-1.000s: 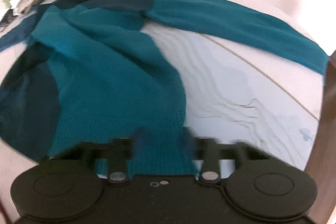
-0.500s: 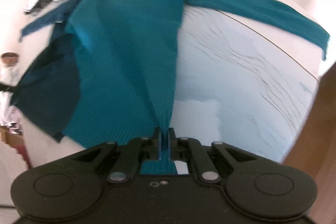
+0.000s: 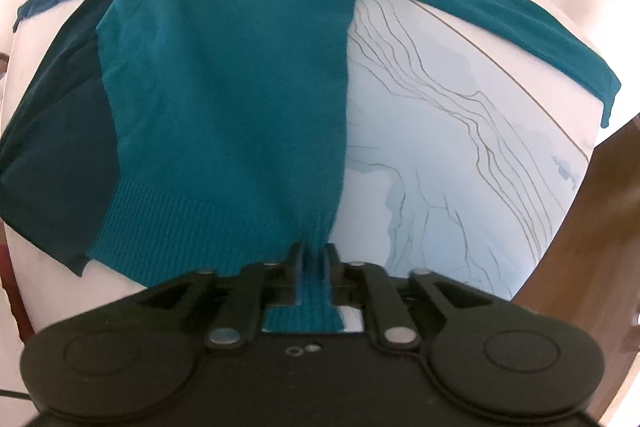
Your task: Fold clothes
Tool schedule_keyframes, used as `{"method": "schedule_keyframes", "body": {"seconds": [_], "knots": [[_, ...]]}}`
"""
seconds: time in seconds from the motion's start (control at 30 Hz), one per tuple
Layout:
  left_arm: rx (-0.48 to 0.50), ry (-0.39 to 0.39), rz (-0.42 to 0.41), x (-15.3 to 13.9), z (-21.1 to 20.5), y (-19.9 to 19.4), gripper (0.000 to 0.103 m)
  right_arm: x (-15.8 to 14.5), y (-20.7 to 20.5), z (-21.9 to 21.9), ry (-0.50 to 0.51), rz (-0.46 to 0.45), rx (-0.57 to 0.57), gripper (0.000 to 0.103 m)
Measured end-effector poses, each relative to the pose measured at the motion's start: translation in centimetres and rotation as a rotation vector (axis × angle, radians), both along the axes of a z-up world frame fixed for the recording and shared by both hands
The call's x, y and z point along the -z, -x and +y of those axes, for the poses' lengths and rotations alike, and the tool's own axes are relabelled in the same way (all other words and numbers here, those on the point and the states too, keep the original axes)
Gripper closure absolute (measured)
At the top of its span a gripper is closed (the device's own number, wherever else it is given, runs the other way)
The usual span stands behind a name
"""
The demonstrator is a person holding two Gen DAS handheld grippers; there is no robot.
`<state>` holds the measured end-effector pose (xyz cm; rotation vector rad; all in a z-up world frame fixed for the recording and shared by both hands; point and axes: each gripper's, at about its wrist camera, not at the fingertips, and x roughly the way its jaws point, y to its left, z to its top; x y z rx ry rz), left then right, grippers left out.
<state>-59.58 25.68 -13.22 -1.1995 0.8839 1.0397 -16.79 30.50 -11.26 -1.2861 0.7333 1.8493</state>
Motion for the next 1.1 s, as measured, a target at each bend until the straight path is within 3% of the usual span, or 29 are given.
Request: {"method": "schedule_keyframes", "body": {"seconds": [0.1,0.17,0.23,0.47,0.63,0.73,0.9,1.1], "knots": [[0.054,0.035,0.021,-0.1,0.2,0.1,0.083,-0.7,0.1,0.7,-0.015,0.037,0.005,0.0],[0.088,0.009,0.043,-1.1,0.4,0.4,0.053,-1.3,0.1,1.3,-0.047,0.059,0.029,0.0],[0.103,-0.049,0.06,-2.7,1.1,1.0,0.033,-1.9,0.2,2.3,-0.061,0.089,0.043,0.0],[0.134,-0.29,0.116,-8.0,8.4,3.7,0.033,-4.0,5.0,10.2,-0.181,0.128,-0.021,0.0],[0.171,-0.429,0.172,-9.3,18.0,6.2,0.033,-4.8,10.7,18.2,-0.264,0.129,-0.044,0.0],[0.128,-0.451,0.177,-8.2,23.7,8.3,0.033,-3.6,13.3,22.6,-0.286,0.108,-0.025,0.0],[0.06,-0.438,0.194,-5.1,29.2,11.2,0.033,-1.2,16.1,29.4,-0.295,0.072,0.044,0.0],[0.019,-0.388,0.195,-2.1,31.3,14.4,0.033,1.7,17.7,34.0,-0.246,0.046,0.042,0.0]]}}
